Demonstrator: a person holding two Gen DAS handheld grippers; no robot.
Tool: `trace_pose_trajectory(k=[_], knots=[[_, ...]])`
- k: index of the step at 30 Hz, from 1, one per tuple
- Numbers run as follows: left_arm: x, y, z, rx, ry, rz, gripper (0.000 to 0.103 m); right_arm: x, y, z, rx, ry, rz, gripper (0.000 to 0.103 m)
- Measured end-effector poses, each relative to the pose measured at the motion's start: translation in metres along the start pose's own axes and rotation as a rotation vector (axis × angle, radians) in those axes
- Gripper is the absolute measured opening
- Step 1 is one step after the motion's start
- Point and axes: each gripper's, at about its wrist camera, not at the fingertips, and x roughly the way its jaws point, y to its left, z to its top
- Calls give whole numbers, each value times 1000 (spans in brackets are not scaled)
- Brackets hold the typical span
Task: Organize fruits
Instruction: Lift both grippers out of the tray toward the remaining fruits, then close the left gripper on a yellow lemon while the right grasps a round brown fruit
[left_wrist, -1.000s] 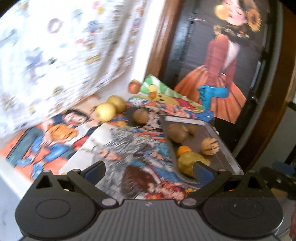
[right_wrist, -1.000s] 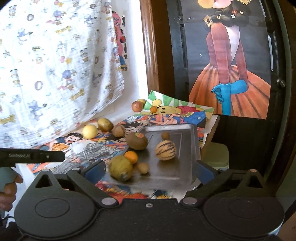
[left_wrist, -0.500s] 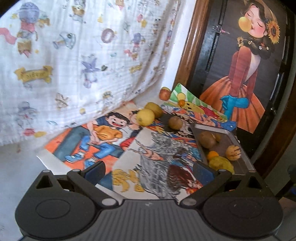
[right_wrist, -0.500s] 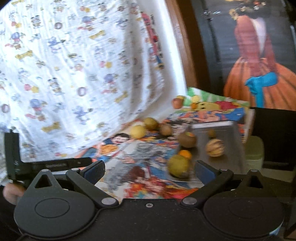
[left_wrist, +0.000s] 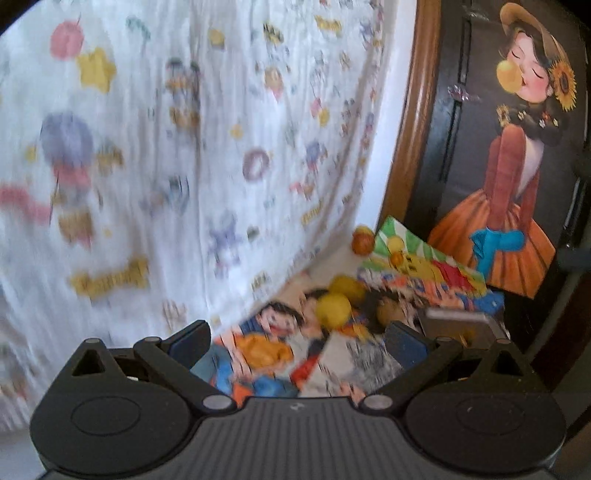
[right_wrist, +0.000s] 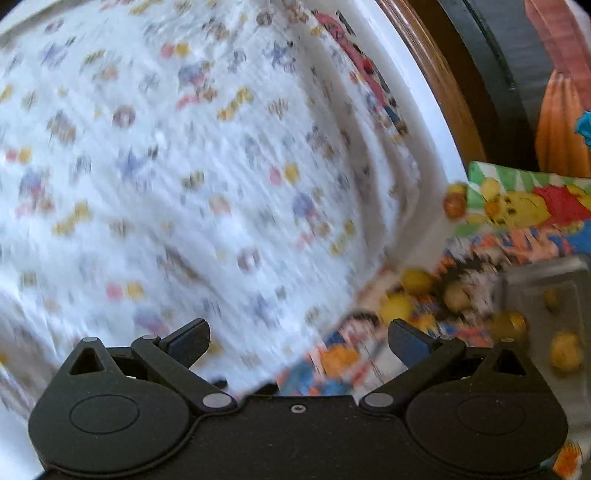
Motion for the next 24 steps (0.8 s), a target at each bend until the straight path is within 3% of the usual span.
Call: trace_pose_trajectory(k=[3,6,11,18,24], knots=[[11,-3,14,30,-10,19,103,23,1,39,-51,-10,-41,103],[30,-8,21,71,-7,20,103,56,-7,65,-177,44,-94,103],[79,-18,23,113,18,-2,103,110,-46,76,-318,98,-144,103],[156,-34,11,177,92,-38,103,194,-130,75,-199,219,-126,102],[200,-36,0,204,134,-66,103,239,-176,64,-257,340,-144,102]])
